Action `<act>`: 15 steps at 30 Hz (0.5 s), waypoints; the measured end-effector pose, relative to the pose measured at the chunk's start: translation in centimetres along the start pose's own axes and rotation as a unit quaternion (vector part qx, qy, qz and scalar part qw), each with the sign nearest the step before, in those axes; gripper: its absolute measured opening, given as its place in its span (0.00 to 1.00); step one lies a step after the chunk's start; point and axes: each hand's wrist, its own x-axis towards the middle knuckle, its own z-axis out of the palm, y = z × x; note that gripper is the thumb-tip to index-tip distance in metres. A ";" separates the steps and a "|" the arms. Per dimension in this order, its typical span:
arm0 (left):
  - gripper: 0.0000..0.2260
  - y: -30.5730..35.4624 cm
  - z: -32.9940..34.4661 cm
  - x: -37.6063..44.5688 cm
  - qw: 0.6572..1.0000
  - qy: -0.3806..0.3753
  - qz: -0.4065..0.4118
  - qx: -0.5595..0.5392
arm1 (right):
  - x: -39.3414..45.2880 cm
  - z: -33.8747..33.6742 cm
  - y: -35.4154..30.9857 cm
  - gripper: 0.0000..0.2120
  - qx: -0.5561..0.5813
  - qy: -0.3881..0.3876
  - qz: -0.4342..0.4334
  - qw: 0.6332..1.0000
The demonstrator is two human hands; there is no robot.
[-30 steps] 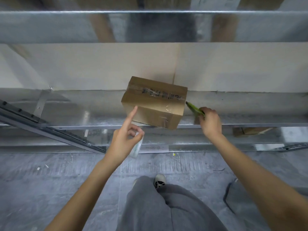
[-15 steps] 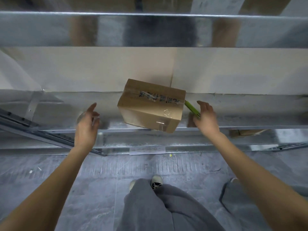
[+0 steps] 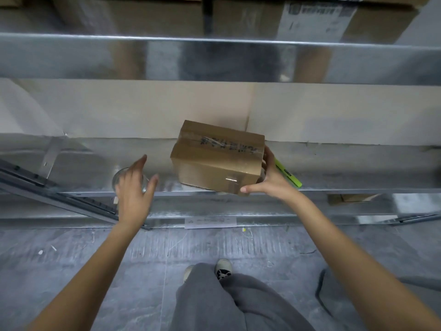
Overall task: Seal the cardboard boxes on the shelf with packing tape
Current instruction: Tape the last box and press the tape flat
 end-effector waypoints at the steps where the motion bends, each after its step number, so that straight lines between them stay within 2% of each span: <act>1: 0.25 1.1 0.0 0.1 0.998 -0.017 -0.009 -0.059 | 0.1 -0.1 -0.1 0.60 0.005 0.006 0.002 1.000; 5: 0.26 6.2 -0.2 0.9 0.958 -0.102 -0.041 -0.265 | -0.4 -0.7 -1.8 0.47 0.035 -0.028 0.035 0.998; 7: 0.25 7.8 -0.2 1.1 0.946 -0.091 -0.058 -0.307 | -0.9 -1.0 -2.6 0.39 0.062 -0.073 0.061 0.994; 10: 0.32 8.3 0.1 1.4 0.938 -0.071 -0.081 -0.329 | -0.9 -1.6 -2.7 0.27 0.081 -0.145 0.103 0.981; 12: 0.33 8.2 0.7 1.3 0.938 -0.092 -0.105 -0.317 | -0.6 -1.6 -2.6 0.26 0.062 -0.174 0.134 0.974; 15: 0.29 8.5 1.7 1.4 0.930 -0.104 -0.140 -0.323 | -0.2 -1.9 -2.5 0.37 0.043 -0.177 0.168 0.969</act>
